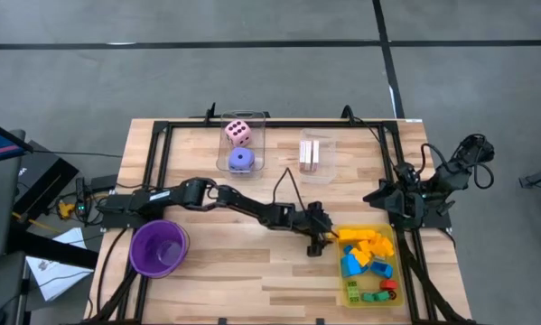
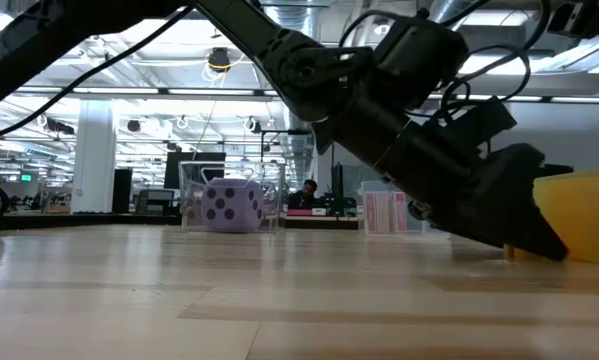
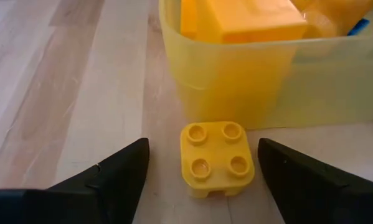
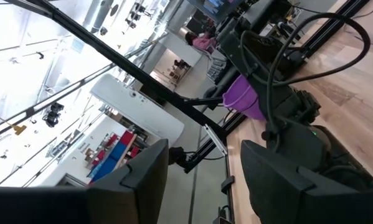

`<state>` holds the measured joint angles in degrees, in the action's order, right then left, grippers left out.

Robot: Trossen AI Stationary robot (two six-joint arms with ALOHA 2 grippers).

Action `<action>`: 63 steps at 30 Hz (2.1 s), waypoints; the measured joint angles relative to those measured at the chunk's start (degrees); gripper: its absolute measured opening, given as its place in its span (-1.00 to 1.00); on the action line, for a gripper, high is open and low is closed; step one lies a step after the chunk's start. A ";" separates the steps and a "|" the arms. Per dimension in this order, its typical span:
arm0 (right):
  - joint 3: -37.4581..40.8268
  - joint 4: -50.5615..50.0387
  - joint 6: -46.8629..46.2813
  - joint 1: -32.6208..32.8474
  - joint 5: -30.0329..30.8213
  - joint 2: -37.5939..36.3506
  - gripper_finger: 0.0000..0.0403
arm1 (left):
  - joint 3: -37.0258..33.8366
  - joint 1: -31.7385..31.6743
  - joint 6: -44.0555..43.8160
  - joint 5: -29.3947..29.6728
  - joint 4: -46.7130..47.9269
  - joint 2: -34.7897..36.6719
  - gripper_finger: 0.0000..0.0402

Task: Pick & Place Toys
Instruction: Put the yellow game piece into the bin

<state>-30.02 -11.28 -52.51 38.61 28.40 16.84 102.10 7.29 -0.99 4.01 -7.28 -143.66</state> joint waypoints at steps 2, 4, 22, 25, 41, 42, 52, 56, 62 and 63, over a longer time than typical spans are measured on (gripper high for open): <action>0.00 -0.16 0.00 -0.02 0.00 0.00 -0.04 | 0.00 -0.07 0.09 -0.43 0.26 0.03 0.43; 0.00 -0.21 0.00 -0.02 0.00 0.00 -0.04 | 0.00 -0.09 0.06 -0.41 0.49 0.03 0.38; 0.00 -0.39 1.70 -0.02 -0.02 0.02 -0.04 | -0.37 -0.28 -3.10 -1.06 10.82 3.74 -0.34; 0.00 -0.38 3.19 -0.02 -0.02 0.02 -0.04 | -1.90 -0.56 -3.09 -1.08 11.48 6.04 -0.34; -0.02 12.38 37.54 -0.07 1.93 4.72 -0.04 | -11.39 -6.44 -19.95 -17.03 11.28 26.65 -0.33; -0.02 13.45 39.90 -0.09 2.22 5.65 -0.04 | -11.39 -7.02 -21.53 -18.47 11.01 27.55 -0.33; -8.55 16.06 53.80 -0.15 12.22 18.00 -0.03 | -11.34 -9.98 -40.08 -29.03 -4.17 34.55 -0.32; -15.46 12.54 55.50 -0.29 15.12 22.32 0.00 | -11.29 -9.95 -41.66 -29.07 -4.34 36.14 -0.32; -31.02 -7.70 50.59 -1.56 14.17 29.57 0.15 | -11.37 -9.89 -46.84 -29.05 -7.14 36.85 -0.32; -33.54 -10.65 50.56 -1.86 13.36 30.98 0.18 | -11.37 -9.85 -47.57 -29.04 -7.95 36.85 -0.32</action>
<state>-63.57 -21.93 -1.96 36.75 41.76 47.82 90.74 -2.55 -48.57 -25.03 -15.24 -106.80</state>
